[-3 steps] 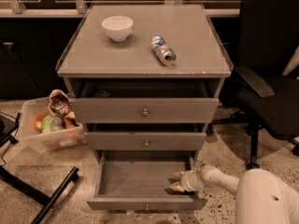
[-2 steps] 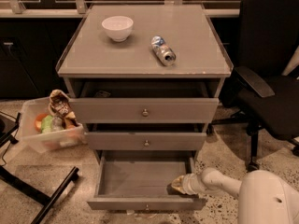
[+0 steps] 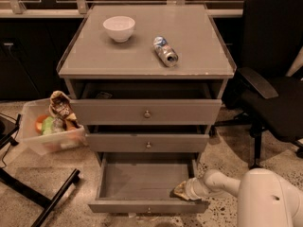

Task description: Open bottom drawer

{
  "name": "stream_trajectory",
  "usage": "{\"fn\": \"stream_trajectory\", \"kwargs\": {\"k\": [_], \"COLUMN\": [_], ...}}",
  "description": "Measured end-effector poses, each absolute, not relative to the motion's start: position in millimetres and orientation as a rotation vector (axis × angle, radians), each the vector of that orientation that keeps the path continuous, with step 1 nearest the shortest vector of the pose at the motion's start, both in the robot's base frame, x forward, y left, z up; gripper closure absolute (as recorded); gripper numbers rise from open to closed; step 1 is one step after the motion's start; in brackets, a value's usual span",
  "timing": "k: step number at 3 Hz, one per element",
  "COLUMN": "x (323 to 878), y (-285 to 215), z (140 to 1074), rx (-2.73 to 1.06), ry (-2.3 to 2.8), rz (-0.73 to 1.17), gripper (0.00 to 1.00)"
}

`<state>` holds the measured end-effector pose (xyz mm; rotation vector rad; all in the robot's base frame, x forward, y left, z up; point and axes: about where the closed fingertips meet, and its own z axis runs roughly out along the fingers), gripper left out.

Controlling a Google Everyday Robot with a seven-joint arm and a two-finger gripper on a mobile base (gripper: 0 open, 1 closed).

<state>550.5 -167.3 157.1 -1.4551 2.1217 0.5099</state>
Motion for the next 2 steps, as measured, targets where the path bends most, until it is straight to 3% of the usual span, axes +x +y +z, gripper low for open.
{"fn": "stream_trajectory", "kwargs": {"k": [2], "x": [540.9], "y": [-167.3], "z": [156.5], "rx": [-1.503], "ry": [2.114], "rz": [0.544], "gripper": [0.02]}}
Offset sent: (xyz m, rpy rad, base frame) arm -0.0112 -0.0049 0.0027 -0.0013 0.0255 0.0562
